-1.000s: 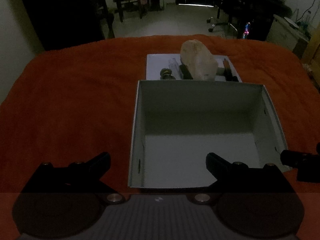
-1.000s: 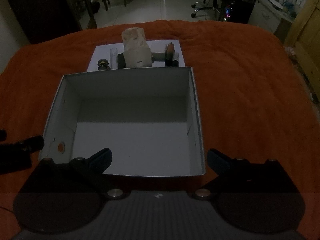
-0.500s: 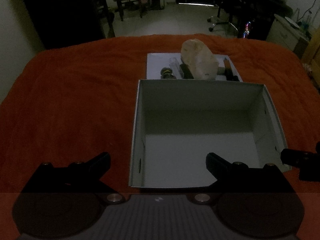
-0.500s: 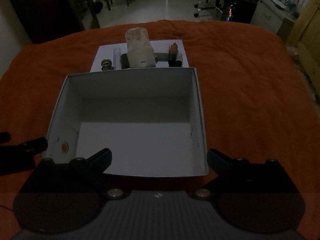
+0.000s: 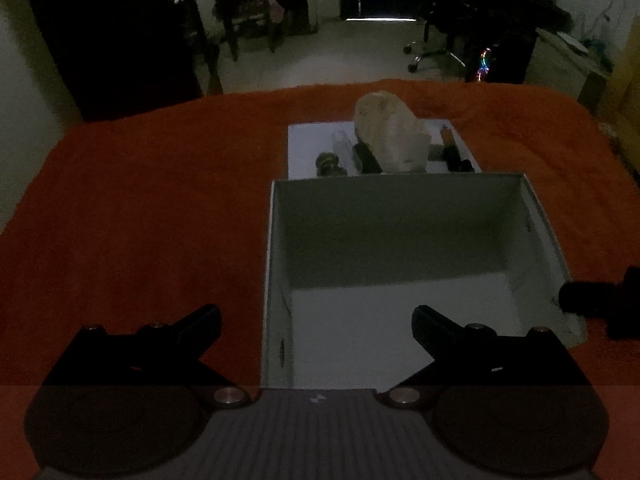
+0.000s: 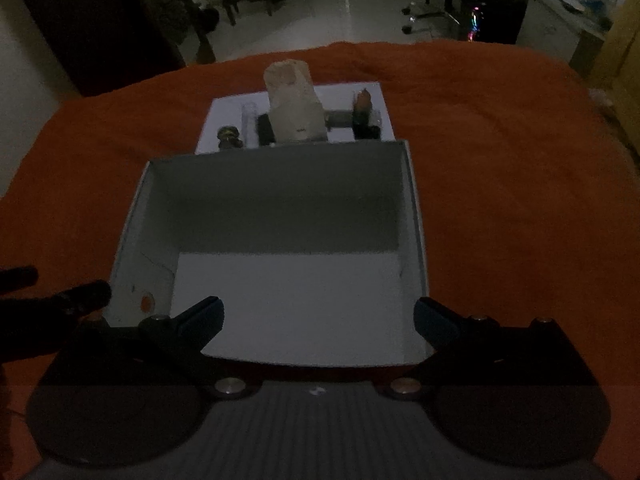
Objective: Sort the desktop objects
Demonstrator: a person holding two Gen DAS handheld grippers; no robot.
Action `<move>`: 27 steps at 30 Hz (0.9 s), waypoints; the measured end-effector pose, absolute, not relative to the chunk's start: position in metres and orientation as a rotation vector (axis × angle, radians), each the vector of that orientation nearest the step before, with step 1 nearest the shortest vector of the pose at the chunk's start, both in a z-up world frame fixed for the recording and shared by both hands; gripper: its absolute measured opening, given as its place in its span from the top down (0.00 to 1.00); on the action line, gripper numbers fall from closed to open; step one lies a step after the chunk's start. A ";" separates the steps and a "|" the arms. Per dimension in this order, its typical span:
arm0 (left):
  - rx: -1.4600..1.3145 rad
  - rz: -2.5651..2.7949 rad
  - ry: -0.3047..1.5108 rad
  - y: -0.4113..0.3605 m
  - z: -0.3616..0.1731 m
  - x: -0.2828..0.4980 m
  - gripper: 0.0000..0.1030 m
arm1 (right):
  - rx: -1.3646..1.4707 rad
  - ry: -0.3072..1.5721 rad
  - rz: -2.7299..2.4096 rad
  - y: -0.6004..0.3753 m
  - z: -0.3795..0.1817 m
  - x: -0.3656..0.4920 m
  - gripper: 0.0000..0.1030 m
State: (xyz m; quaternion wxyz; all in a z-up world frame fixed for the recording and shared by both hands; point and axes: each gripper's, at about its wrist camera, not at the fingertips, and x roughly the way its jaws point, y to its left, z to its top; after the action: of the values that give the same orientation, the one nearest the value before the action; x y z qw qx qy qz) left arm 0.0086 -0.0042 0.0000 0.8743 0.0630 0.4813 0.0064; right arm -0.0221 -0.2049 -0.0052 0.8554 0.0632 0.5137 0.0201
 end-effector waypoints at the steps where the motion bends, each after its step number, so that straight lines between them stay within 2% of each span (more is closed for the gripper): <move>1: 0.132 0.009 1.005 -0.005 0.000 0.010 0.00 | 0.137 1.071 0.042 -0.207 -0.005 -0.020 0.00; 12: 0.086 -0.008 0.988 0.002 0.011 0.050 0.00 | 0.131 1.014 0.021 -0.223 0.002 0.013 0.00; 24: 0.052 -0.017 0.967 -0.011 0.045 0.106 0.00 | 0.249 1.028 0.062 -0.243 0.038 0.060 0.00; 27: 0.043 -0.011 0.976 -0.013 0.055 0.125 0.00 | 0.112 0.970 0.081 -0.236 0.054 0.070 0.00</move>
State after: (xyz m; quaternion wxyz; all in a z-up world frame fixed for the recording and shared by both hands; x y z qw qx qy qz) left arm 0.1248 -0.0128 0.0549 0.8830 0.0207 0.4690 -0.0052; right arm 0.0696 -0.2360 0.0539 0.8825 0.0536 0.4657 0.0391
